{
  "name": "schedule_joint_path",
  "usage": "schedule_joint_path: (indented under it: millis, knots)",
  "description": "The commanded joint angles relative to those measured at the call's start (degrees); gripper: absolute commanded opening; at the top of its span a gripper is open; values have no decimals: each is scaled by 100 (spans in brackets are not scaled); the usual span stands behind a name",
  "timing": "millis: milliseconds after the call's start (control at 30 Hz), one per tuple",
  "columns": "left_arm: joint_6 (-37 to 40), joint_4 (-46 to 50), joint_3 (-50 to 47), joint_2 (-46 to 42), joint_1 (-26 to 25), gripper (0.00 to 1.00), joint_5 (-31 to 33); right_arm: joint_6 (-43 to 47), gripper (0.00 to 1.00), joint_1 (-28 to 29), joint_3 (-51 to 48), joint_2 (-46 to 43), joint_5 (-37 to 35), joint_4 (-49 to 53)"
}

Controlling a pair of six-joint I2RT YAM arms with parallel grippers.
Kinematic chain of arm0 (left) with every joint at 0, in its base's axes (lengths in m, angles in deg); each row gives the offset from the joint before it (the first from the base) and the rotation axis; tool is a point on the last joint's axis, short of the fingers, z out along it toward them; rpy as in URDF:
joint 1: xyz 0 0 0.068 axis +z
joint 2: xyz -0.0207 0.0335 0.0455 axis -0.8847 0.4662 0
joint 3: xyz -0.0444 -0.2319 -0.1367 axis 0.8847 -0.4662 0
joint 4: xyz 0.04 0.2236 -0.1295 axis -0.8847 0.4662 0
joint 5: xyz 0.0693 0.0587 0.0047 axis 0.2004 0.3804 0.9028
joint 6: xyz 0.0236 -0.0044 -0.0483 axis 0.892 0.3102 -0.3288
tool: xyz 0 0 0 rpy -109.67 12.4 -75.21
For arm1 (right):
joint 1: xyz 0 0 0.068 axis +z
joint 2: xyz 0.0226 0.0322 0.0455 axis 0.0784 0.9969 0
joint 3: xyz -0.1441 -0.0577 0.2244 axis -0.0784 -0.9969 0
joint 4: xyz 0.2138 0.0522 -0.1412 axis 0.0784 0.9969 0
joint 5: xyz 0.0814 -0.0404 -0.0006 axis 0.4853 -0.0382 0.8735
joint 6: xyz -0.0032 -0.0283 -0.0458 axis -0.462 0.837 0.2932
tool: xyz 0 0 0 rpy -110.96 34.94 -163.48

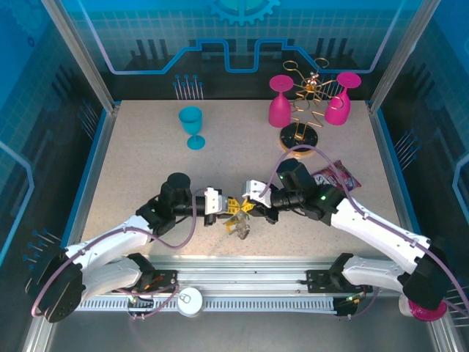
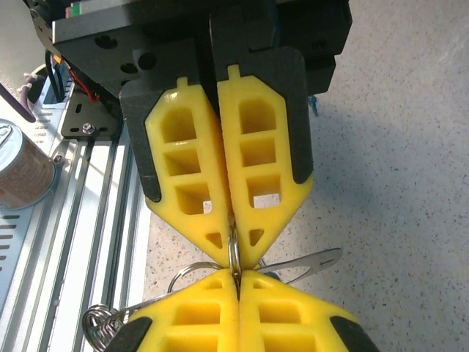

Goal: Put the keys on the keyring

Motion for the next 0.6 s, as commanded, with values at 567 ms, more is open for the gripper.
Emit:
schedule_joint_path:
  millis: [567]
  knots:
    - [519,680,418,-64,-35,1,267,35,0,588,1556,966,-425,1506]
